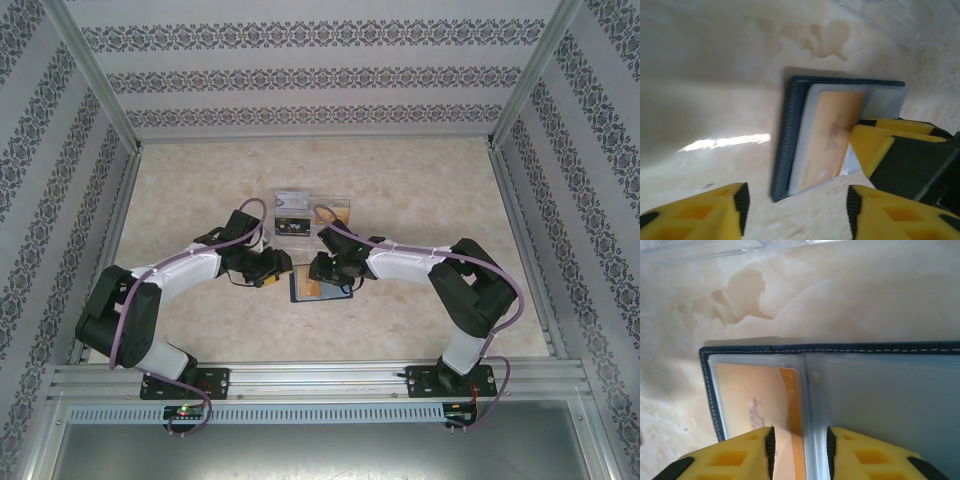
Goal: Take the credit cards out of the card holder
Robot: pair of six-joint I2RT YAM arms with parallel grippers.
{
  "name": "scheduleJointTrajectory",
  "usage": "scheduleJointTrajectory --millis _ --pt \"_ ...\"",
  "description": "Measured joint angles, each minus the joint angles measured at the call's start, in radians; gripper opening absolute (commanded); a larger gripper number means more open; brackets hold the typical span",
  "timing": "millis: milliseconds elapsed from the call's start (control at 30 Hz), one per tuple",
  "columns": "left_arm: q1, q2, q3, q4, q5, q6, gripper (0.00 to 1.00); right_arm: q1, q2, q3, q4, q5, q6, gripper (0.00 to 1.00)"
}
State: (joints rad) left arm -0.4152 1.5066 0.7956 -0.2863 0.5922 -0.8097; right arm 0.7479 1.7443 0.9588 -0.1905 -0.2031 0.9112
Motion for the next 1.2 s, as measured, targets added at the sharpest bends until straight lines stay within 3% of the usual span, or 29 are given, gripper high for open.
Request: scheduleJointTrajectory --millis 433,667,1200 --pt "-0.091 0.113 0.056 0.055 -0.024 -0.044 0.24 -0.079 -0.047 -0.031 0.053 -0.107 -0.058 0.22" --pt "-0.096 0.136 0.094 0.035 -0.080 -0.032 0.23 -0.085 -0.034 -0.031 0.054 -0.163 -0.093 0.18" --pt "-0.096 0.200 0.095 0.036 -0.096 -0.033 0.21 -0.085 0.026 -0.031 0.054 -0.188 -0.099 0.18"
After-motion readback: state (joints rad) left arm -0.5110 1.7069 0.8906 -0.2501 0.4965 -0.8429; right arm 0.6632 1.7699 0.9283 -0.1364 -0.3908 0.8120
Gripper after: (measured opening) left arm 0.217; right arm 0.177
